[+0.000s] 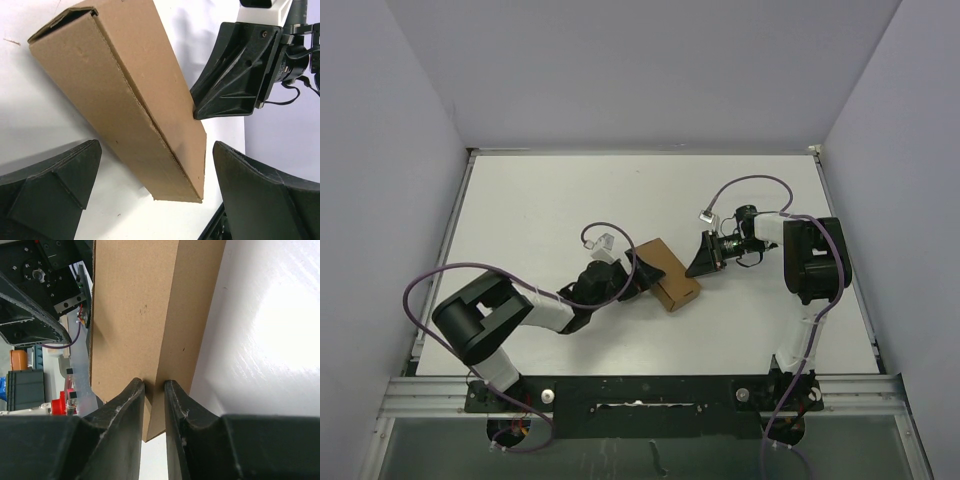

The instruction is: Fold the paper box

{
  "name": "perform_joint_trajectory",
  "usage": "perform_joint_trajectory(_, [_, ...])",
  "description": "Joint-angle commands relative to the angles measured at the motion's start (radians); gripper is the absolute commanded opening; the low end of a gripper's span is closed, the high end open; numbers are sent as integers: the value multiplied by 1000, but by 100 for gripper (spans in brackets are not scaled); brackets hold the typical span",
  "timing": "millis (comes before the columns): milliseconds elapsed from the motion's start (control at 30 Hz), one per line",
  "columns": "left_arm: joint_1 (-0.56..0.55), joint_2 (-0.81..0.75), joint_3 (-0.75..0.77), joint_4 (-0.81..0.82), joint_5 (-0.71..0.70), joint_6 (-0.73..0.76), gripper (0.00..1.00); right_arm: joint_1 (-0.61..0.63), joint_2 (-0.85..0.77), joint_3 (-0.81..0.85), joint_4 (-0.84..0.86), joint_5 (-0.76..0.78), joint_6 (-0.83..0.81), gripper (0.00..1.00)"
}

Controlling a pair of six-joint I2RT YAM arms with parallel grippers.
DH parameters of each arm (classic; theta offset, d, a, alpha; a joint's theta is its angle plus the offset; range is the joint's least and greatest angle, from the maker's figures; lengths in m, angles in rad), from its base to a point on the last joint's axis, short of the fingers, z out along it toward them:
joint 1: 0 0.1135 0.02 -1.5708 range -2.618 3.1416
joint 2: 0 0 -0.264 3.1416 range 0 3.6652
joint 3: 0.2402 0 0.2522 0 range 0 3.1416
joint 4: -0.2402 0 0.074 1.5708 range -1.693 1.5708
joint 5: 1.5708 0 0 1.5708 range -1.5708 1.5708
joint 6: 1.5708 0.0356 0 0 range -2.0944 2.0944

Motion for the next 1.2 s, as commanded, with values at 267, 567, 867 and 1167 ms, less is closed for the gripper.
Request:
perform_joint_trajectory(267, [-22,21,45,-14,-57,-58,95,-4,37,14,4,139,-47,10])
perform_joint_trajectory(567, [-34,52,76,-35,-71,-78,94,-6,38,15,2,148,-48,7])
perform_joint_trajectory(867, [-40,99,108,-34,-100,-107,90,-6,38,17,0,147,-48,6])
perform_joint_trajectory(1167, [-41,128,116,4,-101,-146,74,-4,41,18,-1,141,-48,6])
